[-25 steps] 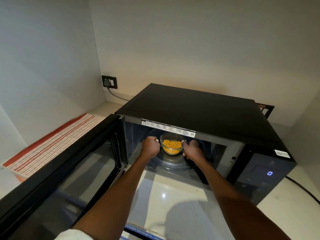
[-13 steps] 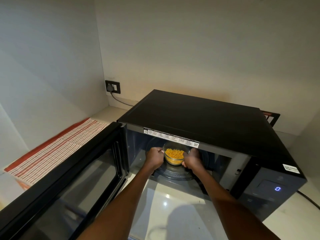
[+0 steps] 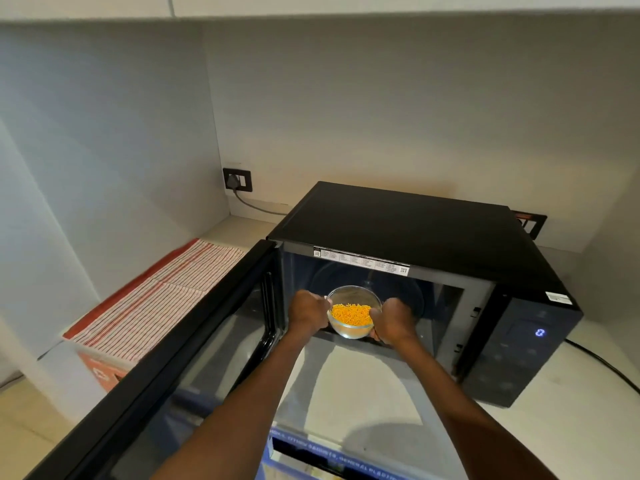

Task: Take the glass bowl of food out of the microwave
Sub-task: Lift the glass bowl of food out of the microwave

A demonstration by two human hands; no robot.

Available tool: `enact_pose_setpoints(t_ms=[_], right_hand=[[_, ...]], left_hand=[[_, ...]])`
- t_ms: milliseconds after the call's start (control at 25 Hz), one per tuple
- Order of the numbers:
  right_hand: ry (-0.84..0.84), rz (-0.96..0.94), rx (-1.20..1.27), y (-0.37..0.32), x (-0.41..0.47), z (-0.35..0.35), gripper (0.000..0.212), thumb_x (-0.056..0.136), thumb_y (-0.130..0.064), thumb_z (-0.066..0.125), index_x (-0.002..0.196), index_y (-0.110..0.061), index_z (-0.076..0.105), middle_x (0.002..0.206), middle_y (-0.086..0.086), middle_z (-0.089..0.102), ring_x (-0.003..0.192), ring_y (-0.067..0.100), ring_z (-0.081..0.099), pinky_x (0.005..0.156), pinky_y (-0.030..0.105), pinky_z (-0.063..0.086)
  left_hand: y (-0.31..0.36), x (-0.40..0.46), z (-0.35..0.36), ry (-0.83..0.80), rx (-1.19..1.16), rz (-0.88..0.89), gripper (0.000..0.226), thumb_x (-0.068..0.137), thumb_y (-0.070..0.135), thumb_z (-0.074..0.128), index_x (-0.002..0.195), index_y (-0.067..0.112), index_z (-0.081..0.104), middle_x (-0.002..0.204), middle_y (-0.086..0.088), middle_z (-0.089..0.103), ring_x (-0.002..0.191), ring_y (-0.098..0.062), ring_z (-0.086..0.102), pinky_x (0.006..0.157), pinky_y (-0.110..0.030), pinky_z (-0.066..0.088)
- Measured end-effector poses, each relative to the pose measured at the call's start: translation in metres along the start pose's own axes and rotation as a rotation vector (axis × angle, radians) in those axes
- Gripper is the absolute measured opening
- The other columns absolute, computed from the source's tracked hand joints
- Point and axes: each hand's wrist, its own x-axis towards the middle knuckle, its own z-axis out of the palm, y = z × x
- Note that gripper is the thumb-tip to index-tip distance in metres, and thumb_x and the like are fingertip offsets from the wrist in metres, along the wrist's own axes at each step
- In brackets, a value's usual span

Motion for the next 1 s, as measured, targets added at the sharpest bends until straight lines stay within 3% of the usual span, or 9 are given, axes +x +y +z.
enact_pose_setpoints(t_ms=[80, 160, 280, 400, 520, 680, 840, 1000], right_hand=[[-0.002, 0.007, 0.02, -0.008, -0.025, -0.001, 0.022, 0.086, -0.016, 0.06, 0.079, 0.003, 0.068, 0.069, 0.013, 0.067, 0.059, 0.023, 0.058, 0.053, 0.026, 0.042], [-0.011, 0.011, 0.06, -0.016, -0.048, -0.005, 0.021, 0.088, -0.014, 0.058, 0.074, 0.0, 0.065, 0.057, 0.007, 0.064, 0.047, 0.018, 0.058, 0.046, 0.023, 0.046], [-0.007, 0.017, 0.125, -0.028, -0.082, -0.014, 0.018, 0.09, -0.012, 0.057, 0.08, 0.001, 0.065, 0.057, 0.01, 0.064, 0.046, 0.02, 0.063, 0.054, 0.031, 0.058], [0.018, 0.019, 0.072, -0.039, -0.112, -0.025, 0.02, 0.089, -0.015, 0.056, 0.075, -0.002, 0.063, 0.045, 0.003, 0.06, 0.034, 0.011, 0.056, 0.045, 0.022, 0.046], [0.034, 0.011, 0.045, -0.053, -0.139, -0.037, 0.019, 0.087, -0.014, 0.055, 0.072, -0.003, 0.06, 0.045, 0.002, 0.059, 0.033, 0.01, 0.054, 0.044, 0.021, 0.042], [0.096, -0.025, 0.041, -0.075, -0.169, -0.049, 0.019, 0.086, -0.012, 0.057, 0.068, -0.005, 0.054, 0.047, 0.001, 0.054, 0.04, 0.012, 0.053, 0.045, 0.024, 0.039], [0.081, -0.041, 0.06, -0.094, -0.188, -0.063, 0.027, 0.082, -0.012, 0.054, 0.067, 0.007, 0.066, 0.045, 0.006, 0.061, 0.036, 0.012, 0.055, 0.048, 0.024, 0.047], [0.081, -0.089, 0.092, -0.11, -0.195, -0.078, 0.033, 0.082, -0.013, 0.054, 0.065, 0.011, 0.069, 0.045, 0.009, 0.063, 0.029, 0.009, 0.051, 0.044, 0.021, 0.043]], left_hand=[[0.005, -0.017, -0.019, 0.003, 0.048, -0.005, 0.019, 0.078, 0.008, 0.074, 0.064, -0.003, 0.068, 0.057, -0.012, 0.058, 0.064, -0.027, 0.062, 0.071, -0.046, 0.06], [0.01, -0.033, -0.035, 0.007, 0.085, 0.017, 0.016, 0.076, 0.007, 0.074, 0.062, 0.004, 0.068, 0.069, -0.017, 0.07, 0.071, -0.032, 0.072, 0.074, -0.051, 0.063], [0.018, -0.061, -0.058, 0.0, 0.162, 0.076, 0.012, 0.075, 0.006, 0.072, 0.063, 0.005, 0.071, 0.077, -0.02, 0.076, 0.073, -0.034, 0.075, 0.071, -0.049, 0.064], [0.023, -0.085, -0.075, 0.011, 0.191, 0.112, 0.005, 0.071, 0.006, 0.073, 0.069, 0.002, 0.075, 0.076, -0.017, 0.076, 0.071, -0.033, 0.075, 0.069, -0.047, 0.064], [0.027, -0.108, -0.091, 0.017, 0.214, 0.168, 0.009, 0.073, 0.007, 0.072, 0.069, -0.001, 0.074, 0.071, -0.017, 0.074, 0.067, -0.03, 0.074, 0.064, -0.043, 0.064], [0.039, -0.131, -0.116, 0.056, 0.274, 0.208, 0.017, 0.077, 0.014, 0.075, 0.066, 0.002, 0.069, 0.061, -0.008, 0.067, 0.055, -0.019, 0.066, 0.044, -0.028, 0.052], [0.056, -0.144, -0.143, 0.013, 0.234, 0.227, 0.015, 0.08, 0.017, 0.077, 0.077, 0.002, 0.074, 0.076, -0.012, 0.075, 0.071, -0.026, 0.075, 0.068, -0.041, 0.064], [0.079, -0.152, -0.163, -0.032, 0.175, 0.248, 0.019, 0.079, 0.017, 0.079, 0.081, -0.001, 0.074, 0.081, -0.017, 0.076, 0.076, -0.029, 0.076, 0.075, -0.047, 0.064]])
